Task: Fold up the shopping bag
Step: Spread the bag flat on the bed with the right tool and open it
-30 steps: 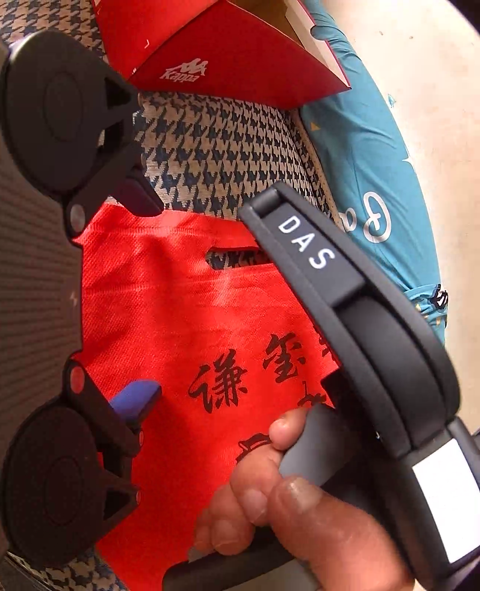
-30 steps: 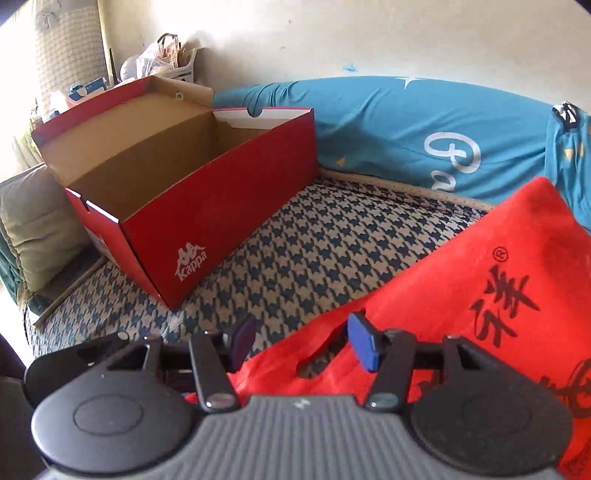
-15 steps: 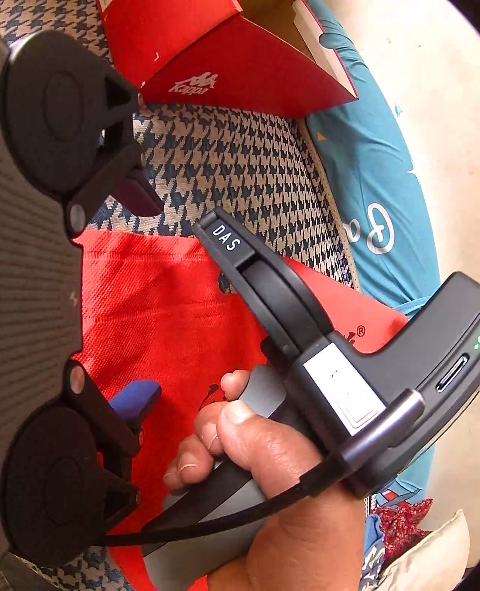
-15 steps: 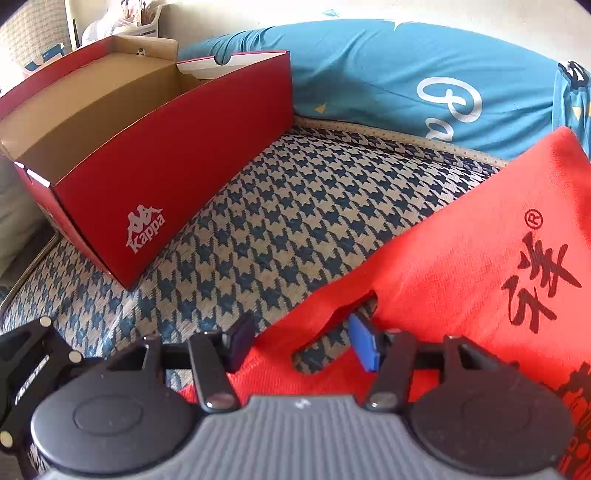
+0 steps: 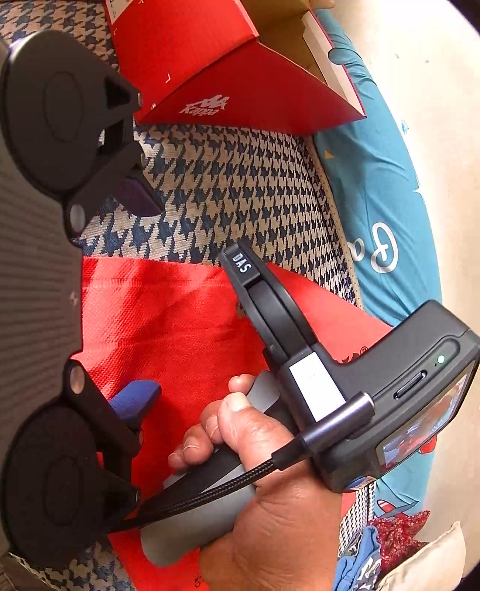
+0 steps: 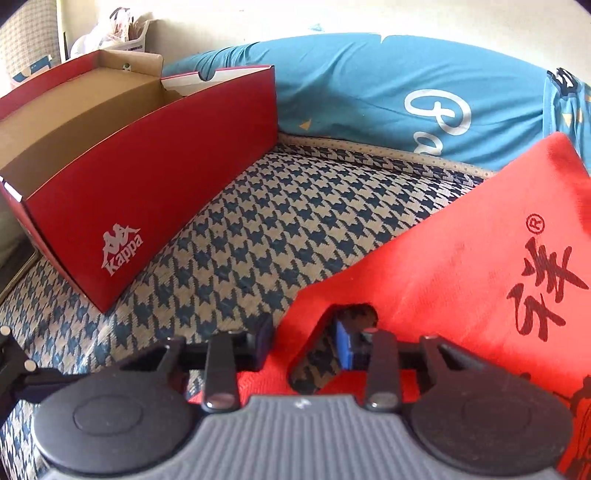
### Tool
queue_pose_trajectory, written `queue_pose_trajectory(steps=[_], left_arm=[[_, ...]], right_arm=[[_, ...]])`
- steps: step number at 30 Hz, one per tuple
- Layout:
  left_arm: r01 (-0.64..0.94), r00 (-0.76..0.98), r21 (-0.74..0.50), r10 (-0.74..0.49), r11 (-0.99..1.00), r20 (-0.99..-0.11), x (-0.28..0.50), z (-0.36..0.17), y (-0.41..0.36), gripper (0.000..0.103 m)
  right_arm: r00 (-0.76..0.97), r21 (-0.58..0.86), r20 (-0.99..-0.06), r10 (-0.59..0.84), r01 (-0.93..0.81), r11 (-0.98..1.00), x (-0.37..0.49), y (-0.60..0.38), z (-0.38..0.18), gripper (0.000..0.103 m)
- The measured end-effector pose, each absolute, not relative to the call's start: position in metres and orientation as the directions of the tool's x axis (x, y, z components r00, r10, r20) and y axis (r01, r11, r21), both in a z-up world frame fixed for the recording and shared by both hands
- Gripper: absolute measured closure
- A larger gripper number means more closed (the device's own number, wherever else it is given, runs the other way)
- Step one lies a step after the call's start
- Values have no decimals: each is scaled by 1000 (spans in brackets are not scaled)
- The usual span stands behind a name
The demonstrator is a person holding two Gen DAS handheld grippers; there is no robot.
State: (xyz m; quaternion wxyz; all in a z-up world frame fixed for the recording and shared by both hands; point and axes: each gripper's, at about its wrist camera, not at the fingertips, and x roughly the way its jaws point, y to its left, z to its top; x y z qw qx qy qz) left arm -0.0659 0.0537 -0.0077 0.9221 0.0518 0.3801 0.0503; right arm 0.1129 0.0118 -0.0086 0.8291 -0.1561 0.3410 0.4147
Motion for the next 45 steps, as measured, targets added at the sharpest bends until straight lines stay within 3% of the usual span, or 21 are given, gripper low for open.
queue_pose_trajectory(steps=[3, 12, 16, 18, 20, 24, 33, 42, 45], left_arm=[[-52, 712, 137, 133, 989, -689, -68, -5, 54, 7], [-22, 761, 148, 113, 989, -639, -83, 13, 47, 7], [-20, 752, 146, 111, 989, -649, -84, 14, 45, 7], [-25, 741, 136, 110, 990, -663, -83, 13, 46, 7], [-33, 738, 134, 114, 990, -665, -82, 14, 46, 7], [-57, 743, 152, 144, 987, -653, -82, 18, 45, 7], [-34, 743, 131, 113, 991, -660, -66, 17, 29, 7], [17, 724, 129, 77, 991, -686, -39, -4, -4, 6], [32, 713, 162, 91, 986, -696, -33, -16, -15, 6]], right_arm=[[404, 24, -692, 598, -815, 579, 111, 15, -7, 87], [101, 143, -585, 805, -964, 226, 77, 20, 20, 87], [10, 182, -627, 779, -970, 159, 72, 25, 16, 76], [31, 147, -647, 761, -975, 165, 69, 26, 16, 66], [47, 151, -652, 757, -970, 190, 71, 23, 18, 51], [87, 179, -627, 774, -951, 251, 79, 3, 30, 32], [364, 36, -672, 645, -854, 519, 96, -56, 33, 30], [417, -27, -753, 509, -792, 609, 110, -100, 7, 19], [439, -74, -767, 468, -785, 615, 108, -113, 3, 9]])
